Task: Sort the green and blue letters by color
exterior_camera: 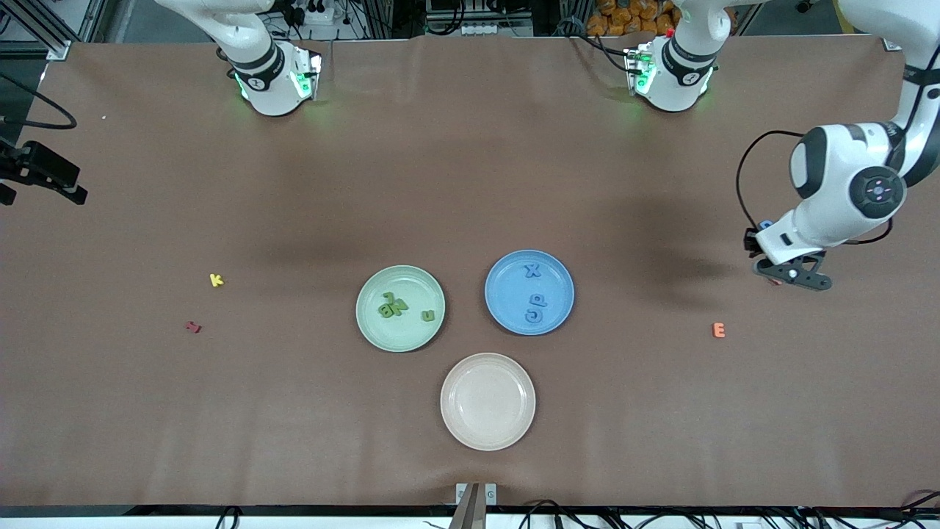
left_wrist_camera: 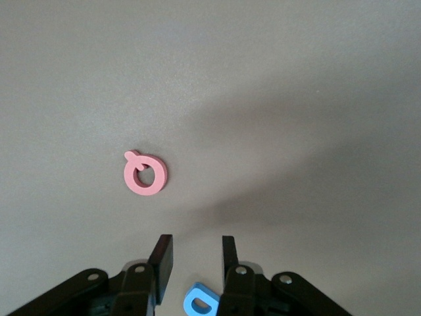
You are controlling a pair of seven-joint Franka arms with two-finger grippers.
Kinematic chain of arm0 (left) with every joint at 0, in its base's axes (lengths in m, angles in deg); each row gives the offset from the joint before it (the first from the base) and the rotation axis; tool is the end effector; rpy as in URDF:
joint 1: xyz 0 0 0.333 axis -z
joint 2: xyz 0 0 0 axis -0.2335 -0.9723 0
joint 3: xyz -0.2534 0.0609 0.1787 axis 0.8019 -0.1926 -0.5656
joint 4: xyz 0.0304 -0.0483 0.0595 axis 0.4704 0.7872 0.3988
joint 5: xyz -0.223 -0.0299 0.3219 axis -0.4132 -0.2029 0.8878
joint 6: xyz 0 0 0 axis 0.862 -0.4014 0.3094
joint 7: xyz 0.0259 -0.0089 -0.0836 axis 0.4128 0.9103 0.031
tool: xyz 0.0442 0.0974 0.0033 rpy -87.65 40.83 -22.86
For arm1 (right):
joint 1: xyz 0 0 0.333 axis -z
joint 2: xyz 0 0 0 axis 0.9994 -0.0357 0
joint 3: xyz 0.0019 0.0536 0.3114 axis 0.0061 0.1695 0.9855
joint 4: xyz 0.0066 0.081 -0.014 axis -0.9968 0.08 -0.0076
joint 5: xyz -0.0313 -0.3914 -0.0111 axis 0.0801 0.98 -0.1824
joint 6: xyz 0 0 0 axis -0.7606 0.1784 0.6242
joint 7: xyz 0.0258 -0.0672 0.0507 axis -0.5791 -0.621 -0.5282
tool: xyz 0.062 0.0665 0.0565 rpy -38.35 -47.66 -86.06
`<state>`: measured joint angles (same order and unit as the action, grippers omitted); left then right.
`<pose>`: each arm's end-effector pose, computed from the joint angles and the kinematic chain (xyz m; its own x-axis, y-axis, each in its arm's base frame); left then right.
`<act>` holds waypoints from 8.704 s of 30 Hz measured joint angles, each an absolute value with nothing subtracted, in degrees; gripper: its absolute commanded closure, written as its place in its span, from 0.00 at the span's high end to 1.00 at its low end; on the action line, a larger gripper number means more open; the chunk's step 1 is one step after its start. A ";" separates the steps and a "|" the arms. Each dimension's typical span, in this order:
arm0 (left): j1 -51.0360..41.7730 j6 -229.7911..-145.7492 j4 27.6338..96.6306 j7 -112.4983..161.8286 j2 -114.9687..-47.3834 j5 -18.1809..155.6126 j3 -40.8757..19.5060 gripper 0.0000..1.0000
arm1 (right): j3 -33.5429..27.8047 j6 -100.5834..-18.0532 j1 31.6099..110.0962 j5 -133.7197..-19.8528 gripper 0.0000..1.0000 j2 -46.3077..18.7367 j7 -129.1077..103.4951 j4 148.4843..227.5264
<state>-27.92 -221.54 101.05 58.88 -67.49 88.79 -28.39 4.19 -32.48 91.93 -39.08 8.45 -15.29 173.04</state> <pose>0.4822 0.1143 0.2253 0.9167 -0.3970 -0.0458 -0.3995 -0.9131 -0.0811 0.5590 -0.0248 0.6604 0.9983 0.0030 0.0589 0.0020 -0.9999 0.0155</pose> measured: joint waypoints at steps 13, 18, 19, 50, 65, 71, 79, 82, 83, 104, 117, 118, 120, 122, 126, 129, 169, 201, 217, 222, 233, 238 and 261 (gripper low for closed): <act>-29.64 -224.51 101.97 59.73 -69.29 88.80 -28.39 0.56 | 4.19 -32.49 91.93 -39.08 1.00 8.45 -15.29 173.04; -29.78 -224.89 102.31 59.96 -69.29 88.80 -28.39 0.55 | 4.19 -32.49 91.93 -39.08 1.00 8.45 -15.29 173.04; -29.80 -224.91 102.36 59.99 -69.29 88.80 -28.39 0.55 | 4.19 -32.49 91.93 -39.08 1.00 8.45 -15.29 173.04; -30.56 -230.82 108.18 61.01 -69.30 88.80 -30.70 0.55 | 4.16 -32.48 91.93 -39.08 1.00 8.32 -15.29 173.04; -30.85 -230.87 108.26 63.05 -69.30 88.80 -32.45 0.55 | 4.15 -32.48 91.93 -39.08 1.00 8.24 -15.29 173.04; -30.85 -231.07 108.67 63.05 -69.30 88.80 -32.45 0.55 | 4.15 -32.48 91.93 -39.08 1.00 8.22 -15.29 173.04; -30.84 -231.35 109.03 63.05 -69.30 88.80 -32.45 0.55 | 4.15 -32.48 91.93 -39.08 1.00 8.20 -15.29 173.04; -30.84 -231.50 109.10 63.05 -69.30 88.80 -32.45 0.55 | 4.15 -32.48 91.93 -39.08 1.00 8.20 -15.29 173.04; -30.84 -231.51 109.13 63.05 -69.30 88.80 -32.45 0.55 | 4.15 -32.48 91.93 -39.08 1.00 8.20 -15.29 173.04; -30.85 -231.95 109.75 63.05 -69.46 88.80 -32.47 0.54 | 4.15 -32.48 91.93 -39.08 1.00 8.20 -15.29 173.04; -30.85 -231.95 109.86 63.05 -69.53 88.80 -32.51 0.46 | 4.15 -32.48 91.93 -39.08 1.00 8.18 -15.29 173.04; -30.85 -231.95 109.87 63.05 -69.55 88.80 -32.52 0.46 | 4.15 -32.48 91.93 -39.08 1.00 8.18 -15.29 173.04; -30.85 -231.95 109.89 63.05 -69.60 88.80 -32.52 0.44 | 4.15 -32.48 91.93 -39.08 1.00 8.18 -15.29 173.04; -30.85 -231.96 109.91 63.05 -69.63 88.80 -32.53 0.43 | 4.15 -32.48 91.93 -39.08 1.00 8.18 -15.29 173.04; -30.84 -231.97 109.91 63.05 -69.62 88.80 -32.49 0.39 | 4.15 -32.48 91.93 -39.08 1.00 8.18 -15.29 173.04; -30.83 -231.97 109.96 63.05 -69.55 88.80 -32.43 0.36 | 4.14 -32.48 91.93 -39.08 1.00 8.17 -15.29 173.04; -30.83 -232.72 109.83 63.05 -69.42 88.80 -32.42 0.00 | 4.17 -32.44 91.93 -39.08 1.00 7.78 -15.29 173.04; -20.48 -228.54 109.37 53.72 -62.79 88.80 -32.24 0.00 | 4.17 -32.30 91.93 -39.08 1.00 7.78 -15.29 173.04; -8.22 -222.63 107.93 34.76 -58.91 88.79 -31.91 0.00 | 4.16 -32.19 91.93 -39.08 1.00 7.78 -15.28 173.04; -4.71 -220.90 106.60 30.81 -58.36 86.91 -31.79 0.00 | 4.17 -32.18 91.93 -39.08 1.00 7.78 -15.28 173.04; 0.94 -210.98 99.24 24.05 -57.39 81.23 -29.85 0.00 | 4.17 -32.09 91.93 -39.08 1.00 7.77 -15.28 173.25; 3.14 -209.92 97.79 21.17 -57.38 79.09 -29.21 0.00 | 4.16 -32.09 91.93 -39.08 1.00 7.77 -15.28 173.46; 11.88 -209.81 94.33 9.11 -59.71 75.32 -28.36 0.00 | 4.15 -32.14 91.93 -39.08 1.00 7.77 -15.28 173.62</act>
<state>11.88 -209.81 94.33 9.11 -59.71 75.32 -28.36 4.15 -32.14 91.93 -39.08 7.77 -15.28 173.62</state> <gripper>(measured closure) 0.621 0.000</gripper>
